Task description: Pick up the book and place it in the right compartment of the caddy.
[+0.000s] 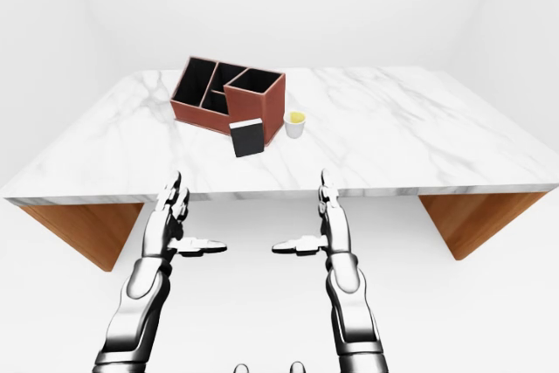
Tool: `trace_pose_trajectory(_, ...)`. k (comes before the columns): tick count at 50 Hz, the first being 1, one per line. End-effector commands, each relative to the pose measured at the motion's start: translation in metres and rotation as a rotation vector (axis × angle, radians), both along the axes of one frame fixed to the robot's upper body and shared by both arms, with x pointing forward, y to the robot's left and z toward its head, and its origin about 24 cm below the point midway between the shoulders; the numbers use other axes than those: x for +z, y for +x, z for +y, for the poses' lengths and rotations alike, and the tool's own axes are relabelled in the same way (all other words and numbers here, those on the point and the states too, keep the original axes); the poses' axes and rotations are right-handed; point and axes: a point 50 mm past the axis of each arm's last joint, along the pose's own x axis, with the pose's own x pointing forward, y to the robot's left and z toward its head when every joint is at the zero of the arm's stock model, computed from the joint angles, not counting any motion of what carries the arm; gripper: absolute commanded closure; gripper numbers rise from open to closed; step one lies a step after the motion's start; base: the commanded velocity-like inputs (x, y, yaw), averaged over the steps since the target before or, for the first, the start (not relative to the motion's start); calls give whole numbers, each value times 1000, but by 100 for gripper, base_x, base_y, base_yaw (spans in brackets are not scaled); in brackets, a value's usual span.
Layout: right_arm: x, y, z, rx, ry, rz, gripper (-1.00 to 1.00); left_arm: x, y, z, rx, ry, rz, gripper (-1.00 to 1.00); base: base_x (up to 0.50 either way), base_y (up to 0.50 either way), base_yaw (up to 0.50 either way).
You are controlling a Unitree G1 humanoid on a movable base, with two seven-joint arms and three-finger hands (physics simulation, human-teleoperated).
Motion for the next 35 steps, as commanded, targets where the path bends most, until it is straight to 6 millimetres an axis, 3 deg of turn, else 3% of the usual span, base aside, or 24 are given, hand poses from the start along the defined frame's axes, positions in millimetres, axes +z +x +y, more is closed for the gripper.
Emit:
trace_pose_trajectory(1,-10,-2,1,60,-42,15,-100,6,1,10,-14,20,-19,-100,0,0,0)
trace_pose_trajectory(18,-6,1,-2,36,-70,-1,-100,14,1,20,13,31,-47,-100,0,0,0)
trace_pose_trajectory(24,-6,-2,0,43,-133,-2,-100,12,0,19,10,33,-39,-100,0,0,47)
trace_pose_trajectory(27,3,-1,-1,1,-118,-43,-100,13,0,20,13,31,-39,-100,7,1,50)
trace_pose_trajectory(35,22,3,-5,10,-127,-122,-100,15,0,23,23,31,-48,-100,0,0,0)
